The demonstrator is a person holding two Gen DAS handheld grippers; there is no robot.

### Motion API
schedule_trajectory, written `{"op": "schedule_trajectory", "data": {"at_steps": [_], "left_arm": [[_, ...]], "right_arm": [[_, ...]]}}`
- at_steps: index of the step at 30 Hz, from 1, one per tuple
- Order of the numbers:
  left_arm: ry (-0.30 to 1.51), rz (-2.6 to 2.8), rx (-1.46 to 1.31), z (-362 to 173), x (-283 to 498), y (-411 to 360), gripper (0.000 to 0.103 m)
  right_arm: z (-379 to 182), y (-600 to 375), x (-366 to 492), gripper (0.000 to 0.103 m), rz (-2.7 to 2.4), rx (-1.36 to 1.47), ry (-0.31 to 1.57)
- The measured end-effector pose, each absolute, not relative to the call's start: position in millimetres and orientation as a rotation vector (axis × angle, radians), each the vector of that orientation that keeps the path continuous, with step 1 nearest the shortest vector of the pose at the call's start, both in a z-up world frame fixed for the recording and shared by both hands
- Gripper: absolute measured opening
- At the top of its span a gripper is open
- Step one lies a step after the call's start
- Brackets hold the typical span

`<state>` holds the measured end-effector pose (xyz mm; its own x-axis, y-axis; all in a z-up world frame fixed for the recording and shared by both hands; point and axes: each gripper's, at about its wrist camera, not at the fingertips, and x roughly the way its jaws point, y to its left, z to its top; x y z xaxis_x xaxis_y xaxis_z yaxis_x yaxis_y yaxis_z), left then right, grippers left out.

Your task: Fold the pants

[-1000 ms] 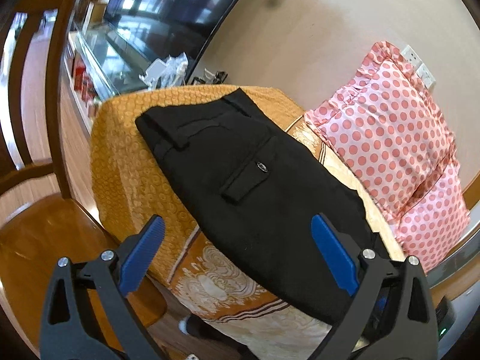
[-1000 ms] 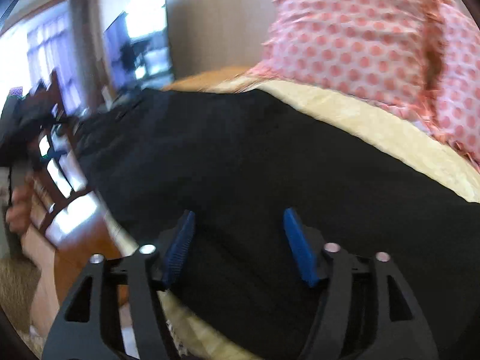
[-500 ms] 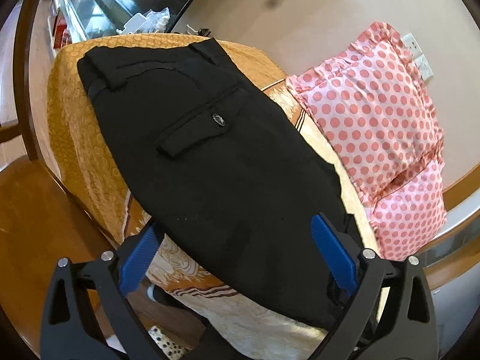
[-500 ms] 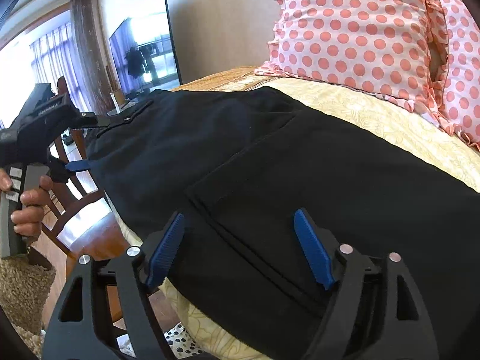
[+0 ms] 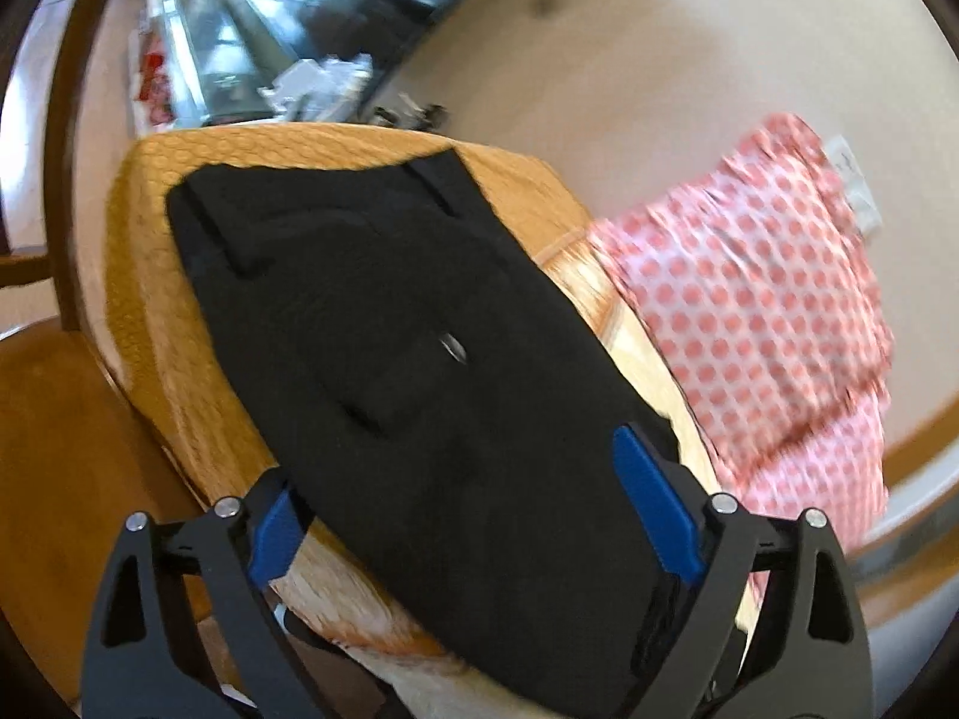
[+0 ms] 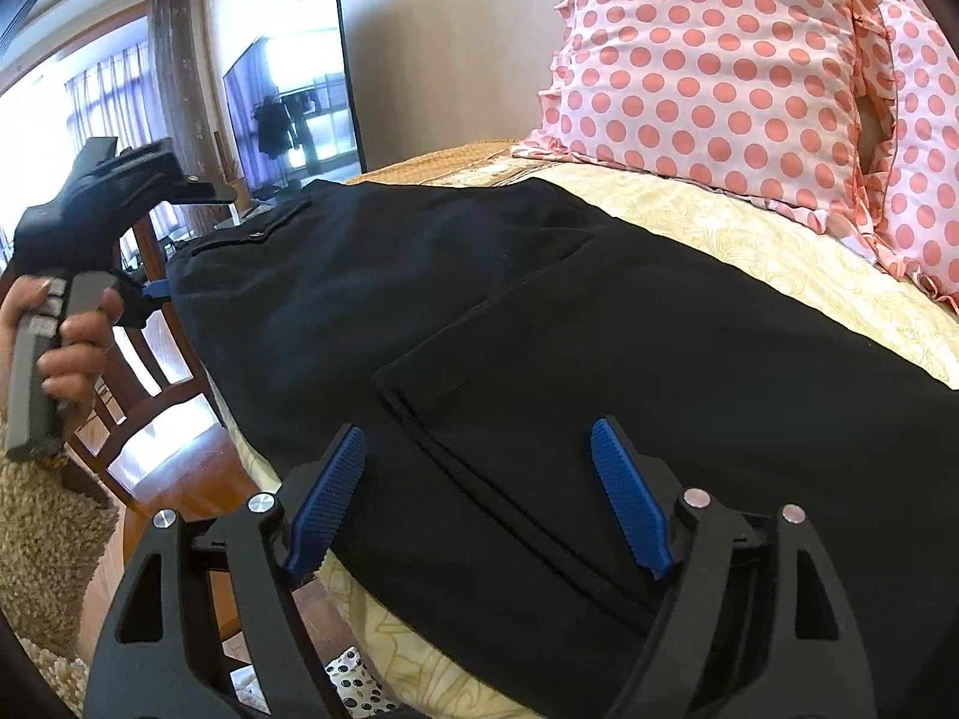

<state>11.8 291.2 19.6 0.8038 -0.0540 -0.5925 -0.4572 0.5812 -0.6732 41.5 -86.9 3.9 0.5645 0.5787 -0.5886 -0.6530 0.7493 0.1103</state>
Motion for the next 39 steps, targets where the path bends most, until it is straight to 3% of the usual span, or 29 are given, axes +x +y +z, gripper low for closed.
{"op": "schedule_trajectory", "data": {"at_steps": [3,4,8,11,17,24,27,31,34,39], "left_arm": [[0.603,0.327,-0.954,16,17,302,0.081],[0.606,0.348,-0.956,16,18,303,0.074],[0.635,0.473,-0.928,15,19,303,0.026],[0.615,0.499,-0.872,24,17,296,0.017],[0.542,0.475,-0.488,95,37,221,0.013],[0.428,0.143,-0.003,155,56,41,0.013],[0.444,-0.074,0.160,137,47,-40,0.014],[0.557,-0.294,0.402,67,29,-130,0.015],[0.667,-0.334,0.478,20,27,-149,0.015],[0.643,-0.336,0.430,28,28,-139,0.015]], "right_arm": [[8,-98,39,0.079,0.731,-0.073,0.639],[10,-106,38,0.079,0.739,-0.037,0.633],[29,-148,33,0.079,0.704,0.077,0.564],[42,-187,33,0.080,0.647,0.141,0.527],[46,-266,31,0.081,0.497,0.273,0.500],[36,-353,19,0.081,0.292,0.432,0.488],[32,-377,15,0.081,0.223,0.479,0.484],[22,-400,14,0.081,0.166,0.540,0.505],[17,-409,14,0.081,0.147,0.552,0.522],[14,-410,18,0.081,0.143,0.566,0.531]]}}
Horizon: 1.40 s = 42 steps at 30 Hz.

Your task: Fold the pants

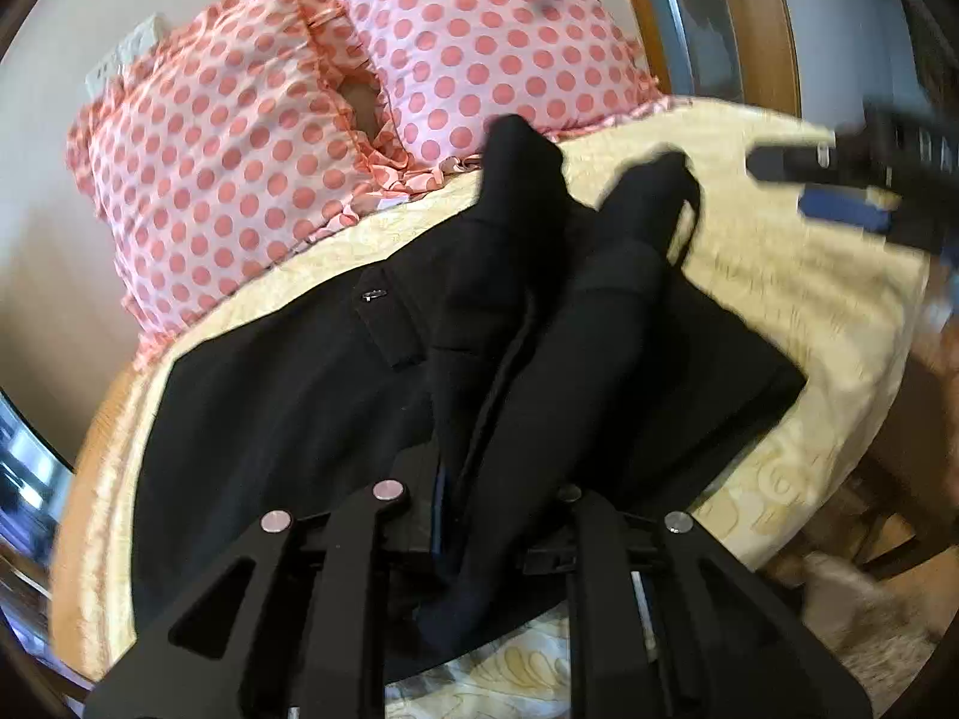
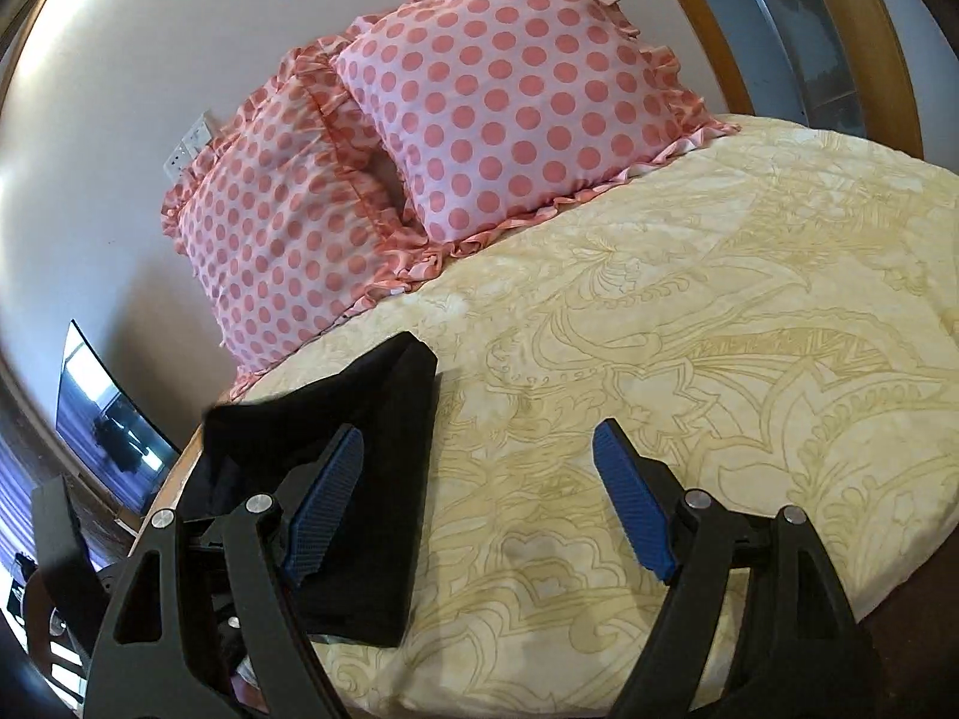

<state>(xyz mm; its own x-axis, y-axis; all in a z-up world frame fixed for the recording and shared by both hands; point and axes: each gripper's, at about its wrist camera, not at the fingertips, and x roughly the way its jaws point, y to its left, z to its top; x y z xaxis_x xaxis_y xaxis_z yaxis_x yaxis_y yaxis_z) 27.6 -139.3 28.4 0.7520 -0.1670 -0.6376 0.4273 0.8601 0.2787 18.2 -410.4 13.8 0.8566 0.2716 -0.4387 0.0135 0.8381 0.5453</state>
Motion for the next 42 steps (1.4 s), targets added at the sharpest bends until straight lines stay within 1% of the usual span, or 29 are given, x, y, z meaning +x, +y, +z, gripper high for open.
{"op": "schedule_trajectory", "data": {"at_steps": [2,5,7,9,12,15,18,20,21,22,23,24,27,31,33,35,38,40,42], "left_arm": [[0.639,-0.347,0.377,38,27,-138,0.013],[0.532,-0.353,0.271,70,19,-143,0.013],[0.489,-0.386,0.272,77,8,-148,0.013],[0.497,-0.411,0.361,61,0,-164,0.013],[0.593,-0.422,0.430,25,4,-176,0.014],[0.560,-0.399,0.449,22,-3,-175,0.016],[0.574,-0.465,0.409,28,-8,-167,0.030],[0.578,-0.574,0.334,36,-16,-150,0.055],[0.567,-0.626,0.277,44,-25,-136,0.060],[0.555,-0.664,0.223,50,-27,-123,0.071],[0.542,-0.685,0.163,56,-27,-109,0.080],[0.536,-0.659,0.087,64,-21,-90,0.082],[0.547,-0.515,-0.001,70,0,-65,0.084],[0.593,-0.394,-0.040,61,26,-51,0.084],[0.660,-0.350,-0.078,46,37,-43,0.086],[0.744,-0.305,-0.111,28,47,-36,0.085],[0.719,-0.295,-0.089,24,38,-32,0.086],[0.705,-0.306,-0.089,22,34,-30,0.087],[0.701,-0.326,-0.110,22,31,-25,0.088]], "right_arm": [[12,-408,20,0.081,0.152,0.569,0.537],[9,-405,20,0.081,0.151,0.562,0.548],[7,-408,20,0.081,0.136,0.565,0.551],[6,-413,19,0.081,0.119,0.574,0.550],[7,-418,16,0.081,0.099,0.577,0.545],[15,-416,14,0.081,0.092,0.544,0.528],[28,-412,13,0.081,0.120,0.526,0.493],[38,-408,11,0.081,0.144,0.507,0.465],[45,-405,10,0.081,0.169,0.496,0.448],[50,-401,10,0.081,0.196,0.489,0.435],[54,-396,12,0.081,0.232,0.482,0.428],[58,-391,14,0.081,0.263,0.473,0.430],[63,-360,22,0.081,0.383,0.406,0.459],[59,-322,30,0.081,0.465,0.315,0.513],[45,-311,37,0.081,0.446,0.278,0.587],[24,-306,44,0.082,0.405,0.253,0.691],[22,-292,35,0.082,0.379,0.112,0.716],[33,-304,35,0.081,0.402,0.192,0.707],[45,-336,41,0.081,0.413,0.372,0.669]]}}
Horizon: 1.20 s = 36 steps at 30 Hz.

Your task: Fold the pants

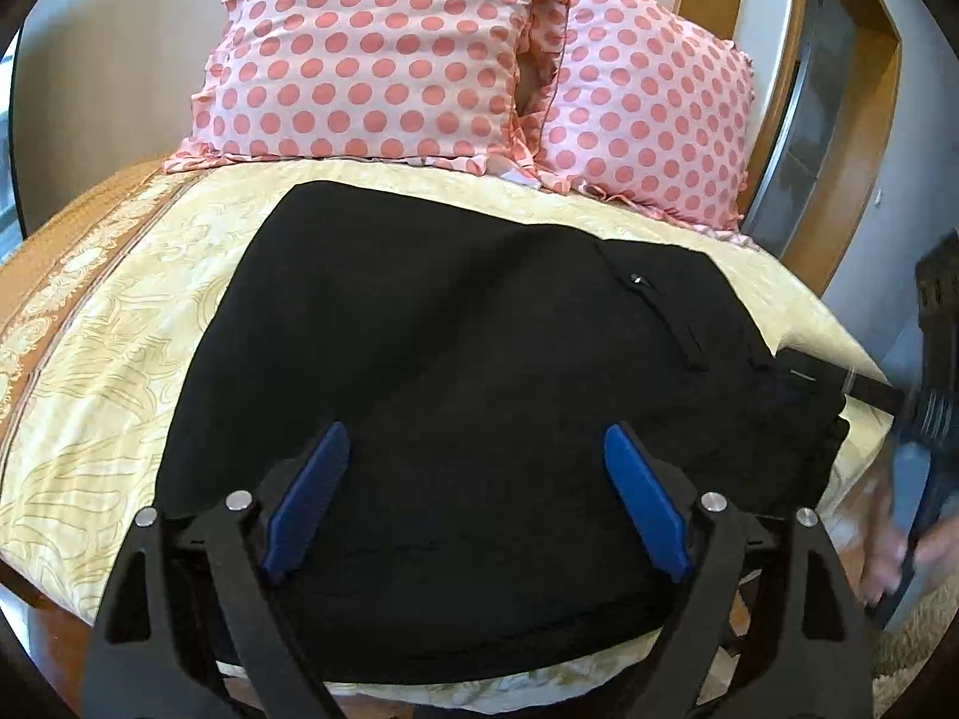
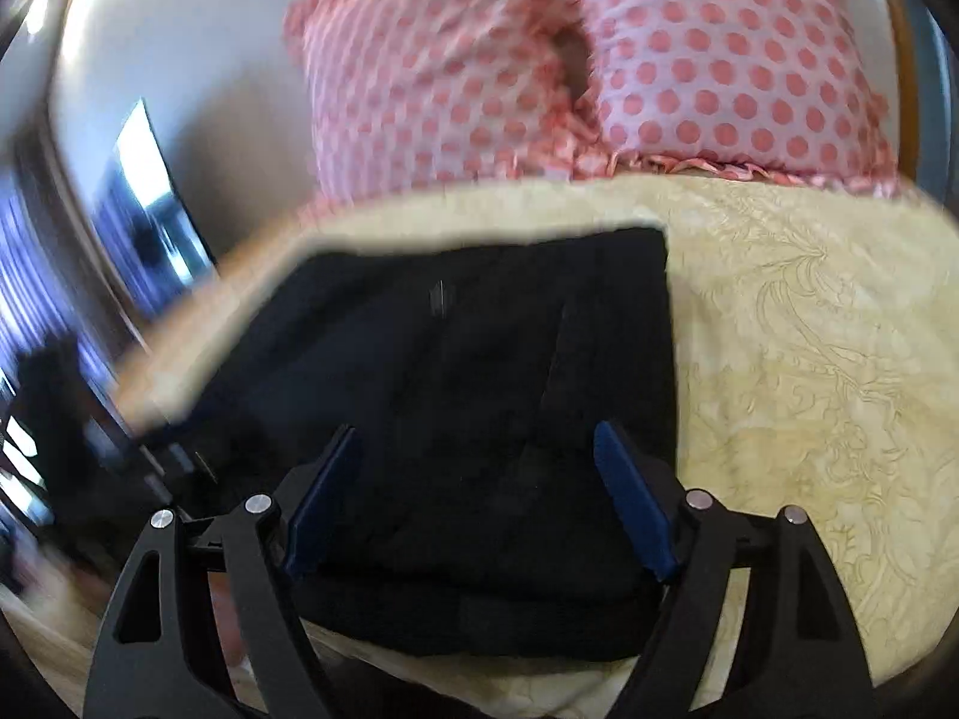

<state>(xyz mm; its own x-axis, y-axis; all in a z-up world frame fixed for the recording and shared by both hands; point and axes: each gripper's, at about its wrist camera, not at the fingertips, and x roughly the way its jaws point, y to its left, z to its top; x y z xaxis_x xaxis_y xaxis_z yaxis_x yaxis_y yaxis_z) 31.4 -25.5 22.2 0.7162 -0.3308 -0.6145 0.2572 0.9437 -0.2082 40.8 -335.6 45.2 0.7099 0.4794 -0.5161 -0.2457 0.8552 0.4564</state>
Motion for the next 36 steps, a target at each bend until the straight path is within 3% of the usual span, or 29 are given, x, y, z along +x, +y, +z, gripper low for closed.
{"op": "schedule_trajectory", "data": {"at_steps": [5,10,12,17,19,20,23,26,28,30,32,34,36], "left_arm": [[0.699,-0.392,-0.201,23,37,-12,0.091],[0.688,-0.395,-0.186,22,36,-15,0.091],[0.684,-0.393,-0.176,22,35,-16,0.092],[0.686,-0.397,-0.182,22,36,-19,0.094],[0.685,-0.395,-0.179,22,36,-19,0.095],[0.684,-0.392,-0.175,22,36,-21,0.095],[0.684,-0.390,-0.170,21,35,-21,0.097],[0.684,-0.388,-0.168,21,35,-22,0.099],[0.683,-0.387,-0.159,21,34,-23,0.099],[0.691,-0.388,-0.156,23,34,-23,0.099],[0.707,-0.408,-0.178,30,35,-17,0.094],[0.689,-0.401,-0.219,44,37,0,0.094],[0.663,-0.364,-0.253,57,43,19,0.094]], "right_arm": [[33,-375,86,0.080,0.359,0.557,0.802],[16,-368,102,0.067,0.377,0.522,0.853],[17,-365,101,0.055,0.393,0.504,0.863],[14,-364,103,0.055,0.418,0.496,0.854],[13,-363,105,0.046,0.425,0.491,0.851],[15,-360,103,0.036,0.445,0.479,0.840],[28,-346,93,0.028,0.434,0.358,0.791],[32,-338,89,0.028,0.416,0.287,0.776],[23,-352,98,0.033,0.429,0.401,0.825],[13,-364,106,0.046,0.428,0.496,0.864],[12,-365,108,0.046,0.439,0.512,0.863],[14,-359,108,0.043,0.449,0.469,0.850],[20,-353,104,0.027,0.478,0.434,0.821]]}}
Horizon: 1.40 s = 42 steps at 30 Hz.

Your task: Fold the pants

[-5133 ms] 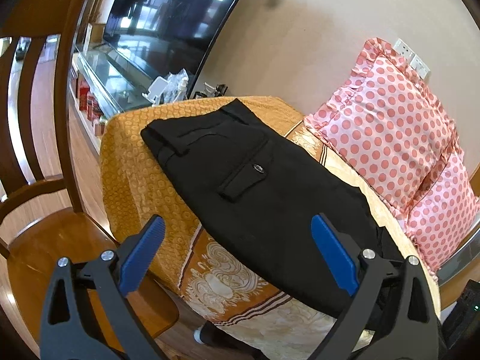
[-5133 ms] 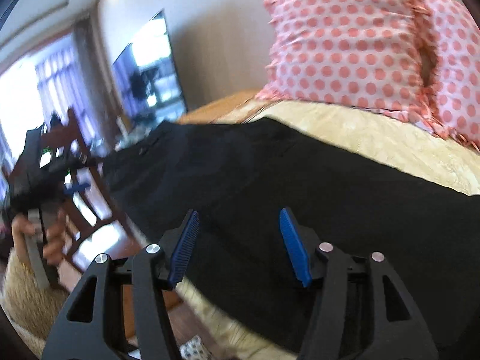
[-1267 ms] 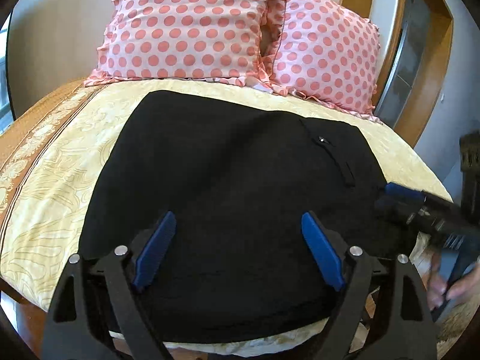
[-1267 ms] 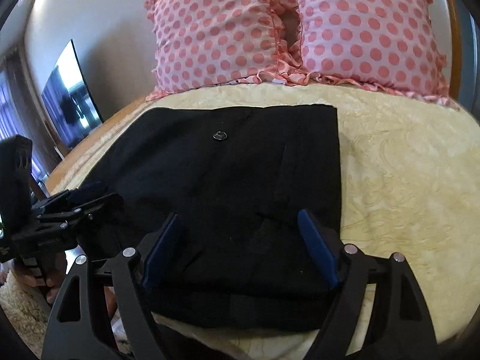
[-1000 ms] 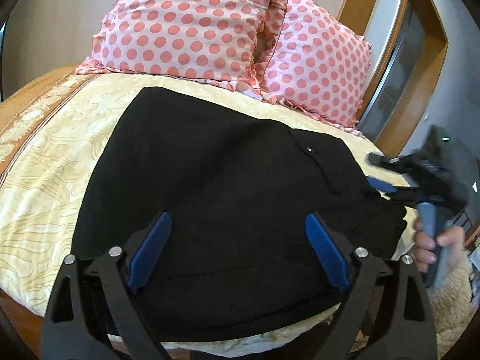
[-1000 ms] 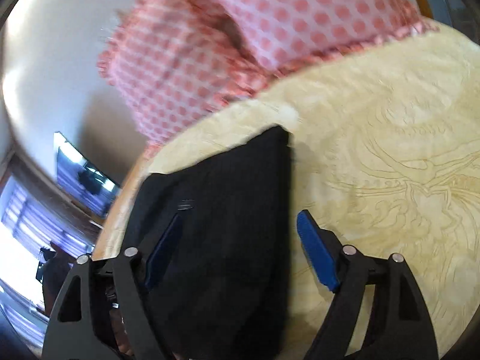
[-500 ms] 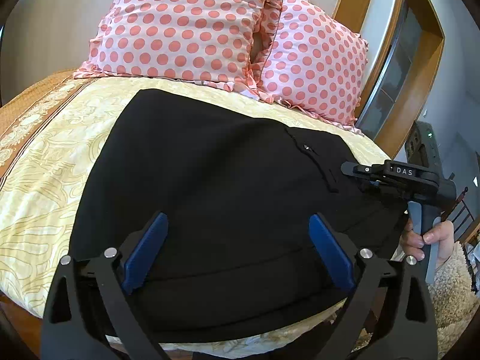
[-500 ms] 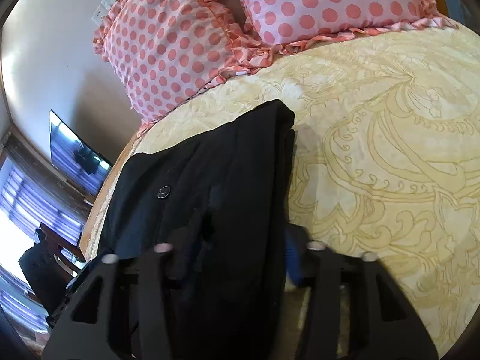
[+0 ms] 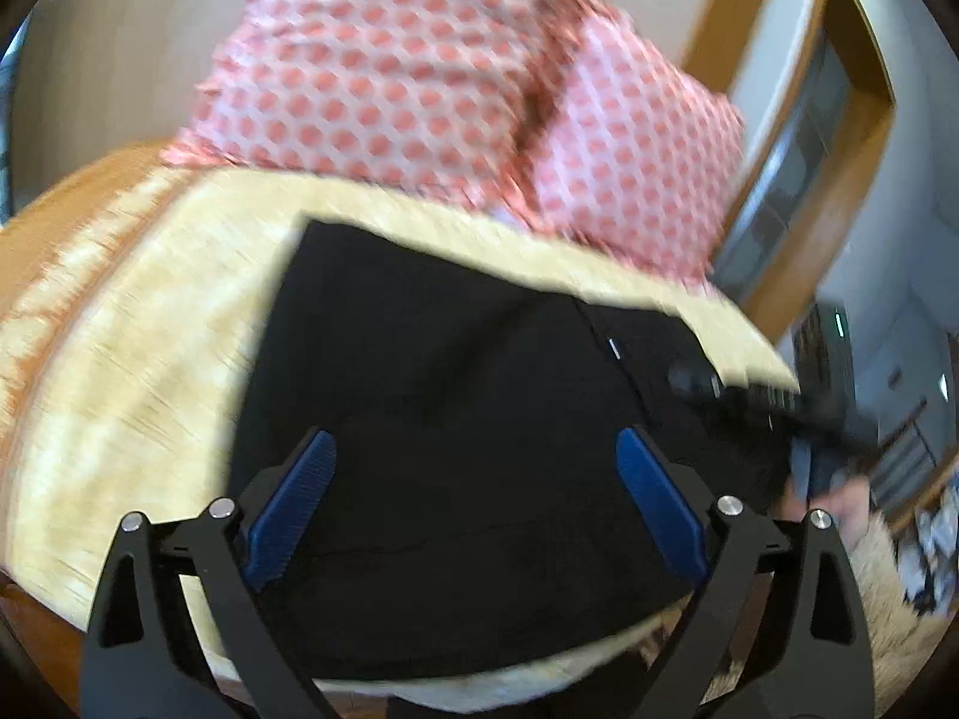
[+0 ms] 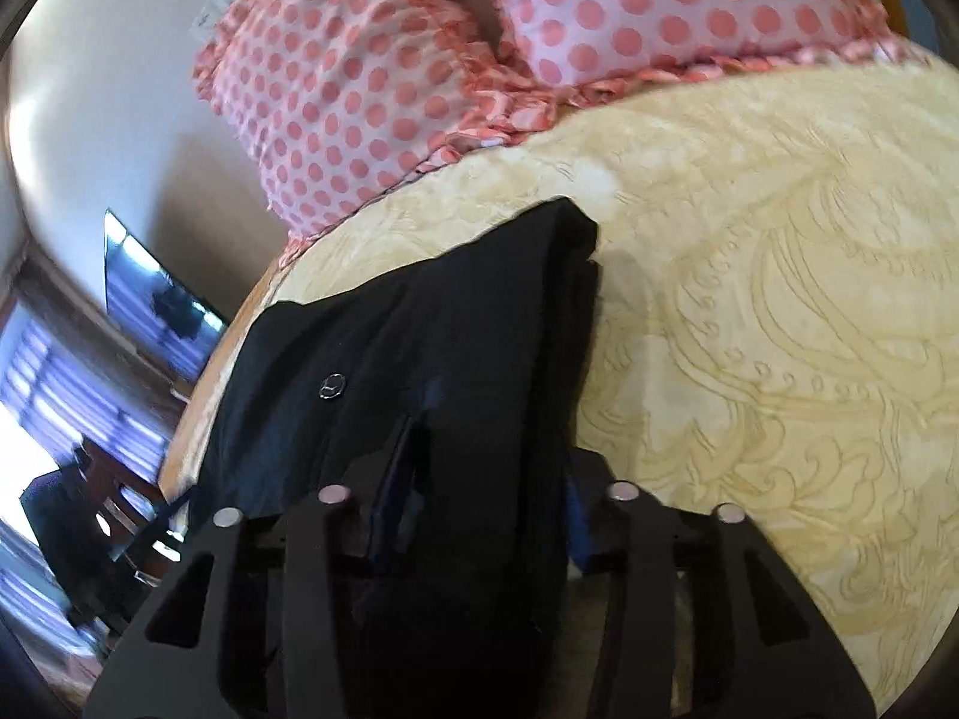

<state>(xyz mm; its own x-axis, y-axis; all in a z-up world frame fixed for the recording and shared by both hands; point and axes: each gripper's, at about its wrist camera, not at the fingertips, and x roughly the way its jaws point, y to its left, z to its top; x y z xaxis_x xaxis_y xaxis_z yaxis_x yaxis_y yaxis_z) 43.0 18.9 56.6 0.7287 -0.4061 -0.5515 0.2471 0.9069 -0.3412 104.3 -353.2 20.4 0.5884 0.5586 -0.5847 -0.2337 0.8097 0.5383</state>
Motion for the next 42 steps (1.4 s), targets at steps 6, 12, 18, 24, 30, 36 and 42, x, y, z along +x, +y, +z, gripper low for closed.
{"op": "schedule_trajectory", "data": {"at_steps": [6,12,18,24,30,36,42], "left_arm": [[0.805,-0.292,-0.327,60,102,60,0.086],[0.998,-0.281,-0.299,33,145,60,0.069],[1.041,-0.307,-0.249,35,163,49,0.064],[0.997,-0.295,-0.215,41,164,43,0.009],[0.945,-0.307,-0.218,57,159,41,0.008],[0.854,-0.341,-0.166,95,183,17,0.008],[0.741,-0.263,-0.094,121,255,-13,0.008]], "right_arm": [[31,-347,99,0.023,0.511,0.382,0.774],[23,-353,104,0.024,0.499,0.435,0.811],[12,-360,116,0.040,0.493,0.523,0.869],[17,-358,114,0.022,0.544,0.527,0.834],[32,-359,123,0.020,0.574,0.556,0.831],[69,-356,158,0.019,0.571,0.491,0.791],[101,-366,225,0.019,0.465,0.444,0.646]]}}
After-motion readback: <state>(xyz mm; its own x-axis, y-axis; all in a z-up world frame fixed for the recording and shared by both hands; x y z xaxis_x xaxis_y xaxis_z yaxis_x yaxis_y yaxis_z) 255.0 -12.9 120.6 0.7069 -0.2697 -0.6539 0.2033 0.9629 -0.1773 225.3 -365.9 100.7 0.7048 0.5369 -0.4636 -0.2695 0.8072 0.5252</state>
